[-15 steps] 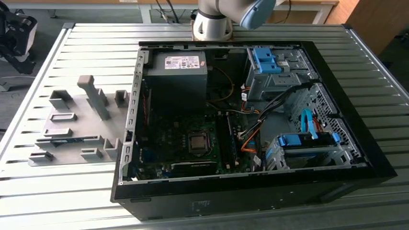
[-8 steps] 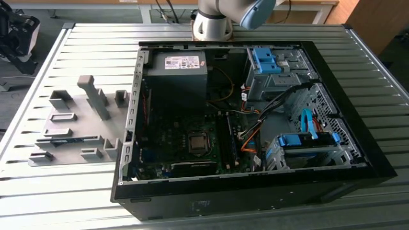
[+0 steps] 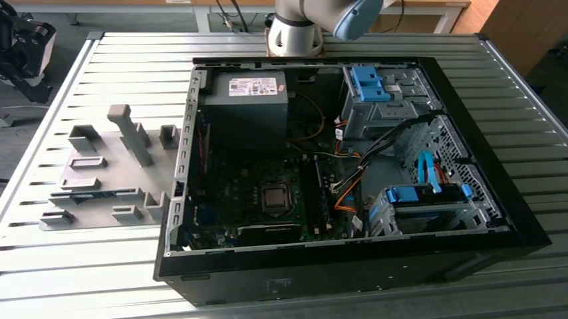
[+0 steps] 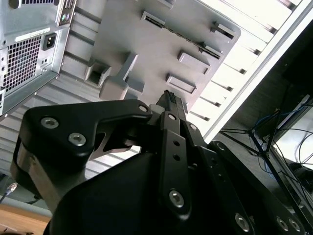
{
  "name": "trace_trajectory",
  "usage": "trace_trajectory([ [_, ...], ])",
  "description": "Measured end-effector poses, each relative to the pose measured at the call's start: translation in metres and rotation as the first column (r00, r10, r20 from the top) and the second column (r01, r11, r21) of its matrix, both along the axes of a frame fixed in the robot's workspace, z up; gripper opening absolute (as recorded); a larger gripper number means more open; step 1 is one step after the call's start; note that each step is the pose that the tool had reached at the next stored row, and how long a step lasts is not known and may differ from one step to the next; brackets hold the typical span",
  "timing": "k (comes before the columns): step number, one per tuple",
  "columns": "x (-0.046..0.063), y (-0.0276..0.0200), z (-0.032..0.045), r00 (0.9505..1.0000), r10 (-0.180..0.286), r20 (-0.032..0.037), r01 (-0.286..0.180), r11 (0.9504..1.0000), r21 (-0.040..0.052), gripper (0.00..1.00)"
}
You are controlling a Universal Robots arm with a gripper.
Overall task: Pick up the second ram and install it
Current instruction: 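Pick up the second ram and move it above second insertion slot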
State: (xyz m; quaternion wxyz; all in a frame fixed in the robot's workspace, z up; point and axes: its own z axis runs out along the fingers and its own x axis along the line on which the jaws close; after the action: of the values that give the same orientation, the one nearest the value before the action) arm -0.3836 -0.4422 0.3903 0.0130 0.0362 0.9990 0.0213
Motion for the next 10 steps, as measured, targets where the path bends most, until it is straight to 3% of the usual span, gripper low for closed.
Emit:
trace_trajectory([
  [3,0.0,0.0,0.0,1.0,0.005,0.0,-0.005,1.0,-0.0001,0.11],
  [7,0.0,0.0,0.0,0.998,0.063,0.0,-0.063,0.998,0.0,0.11],
  [10,0.0,0.0,0.0,0.9974,0.072,0.0,-0.072,0.9974,0.0,0.11],
])
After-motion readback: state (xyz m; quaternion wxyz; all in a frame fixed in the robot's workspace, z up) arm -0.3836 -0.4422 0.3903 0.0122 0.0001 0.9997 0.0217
